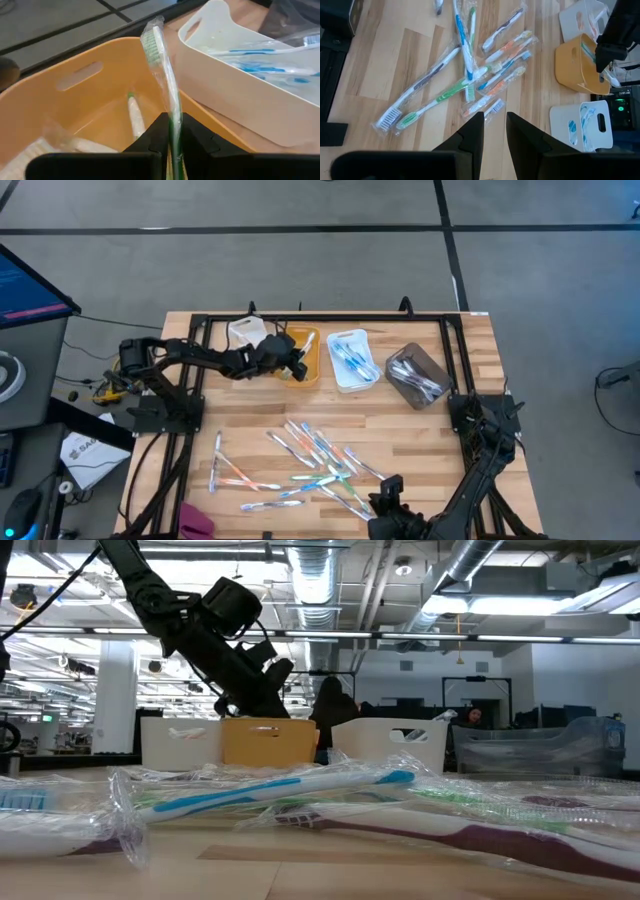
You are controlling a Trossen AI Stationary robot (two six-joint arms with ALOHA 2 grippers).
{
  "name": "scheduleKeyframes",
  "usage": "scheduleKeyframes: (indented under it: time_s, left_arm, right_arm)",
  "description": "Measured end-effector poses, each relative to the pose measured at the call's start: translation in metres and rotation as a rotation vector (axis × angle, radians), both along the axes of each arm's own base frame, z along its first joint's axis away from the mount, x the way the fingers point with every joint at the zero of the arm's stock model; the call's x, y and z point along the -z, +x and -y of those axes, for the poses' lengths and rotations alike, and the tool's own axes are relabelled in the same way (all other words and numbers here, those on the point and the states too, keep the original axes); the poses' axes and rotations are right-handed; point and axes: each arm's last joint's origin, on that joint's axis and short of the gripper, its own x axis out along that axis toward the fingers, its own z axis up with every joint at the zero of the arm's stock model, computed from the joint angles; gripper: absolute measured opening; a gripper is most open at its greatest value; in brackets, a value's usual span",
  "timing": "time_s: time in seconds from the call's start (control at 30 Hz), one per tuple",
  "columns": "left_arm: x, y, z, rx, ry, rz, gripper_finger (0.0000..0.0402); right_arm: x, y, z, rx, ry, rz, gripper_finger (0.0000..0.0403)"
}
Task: Pick & Place Toothbrushes
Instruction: Put the white green toothbrush into the yellow bin, then put the white orange toothbrush into the left white bin
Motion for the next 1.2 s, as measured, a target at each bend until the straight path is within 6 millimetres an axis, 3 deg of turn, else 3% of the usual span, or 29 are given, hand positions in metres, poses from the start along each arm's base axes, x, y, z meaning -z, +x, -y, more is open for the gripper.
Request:
scheduleKeyframes:
  time_s: [0.43,0.73,0.83,1.0,1.1,1.2]
  left_arm:
    - [0.001,-0.001,-0.001,-0.015,-0.025,0.002,0.0050]
    - [0.001,-0.001,0.000,-0.013,-0.028,0.006,0.0101]
    - [-0.007,-0.002,0.004,-0.005,-0.020,0.033,0.0118]
    - [-0.050,-0.008,0.029,0.132,0.053,0.150,0.0135]
    - [-0.079,-0.018,0.057,0.322,0.142,0.219,0.0138]
    - [-0.090,-0.033,0.094,0.541,0.211,0.256,0.0136]
  right_arm:
    - [0.000,0.000,0.000,0.000,0.000,0.000,0.0075]
    - [0.000,0.000,0.000,0.000,0.000,0.000,0.0075]
    - [0.000,0.000,0.000,0.000,0.000,0.000,0.0075]
    - [0.000,0.000,0.000,0.000,0.001,0.001,0.0075]
    - [0.000,-0.001,-0.001,0.007,0.009,0.007,0.0075]
    - [0.000,-0.001,-0.001,0.023,0.021,0.016,0.0075]
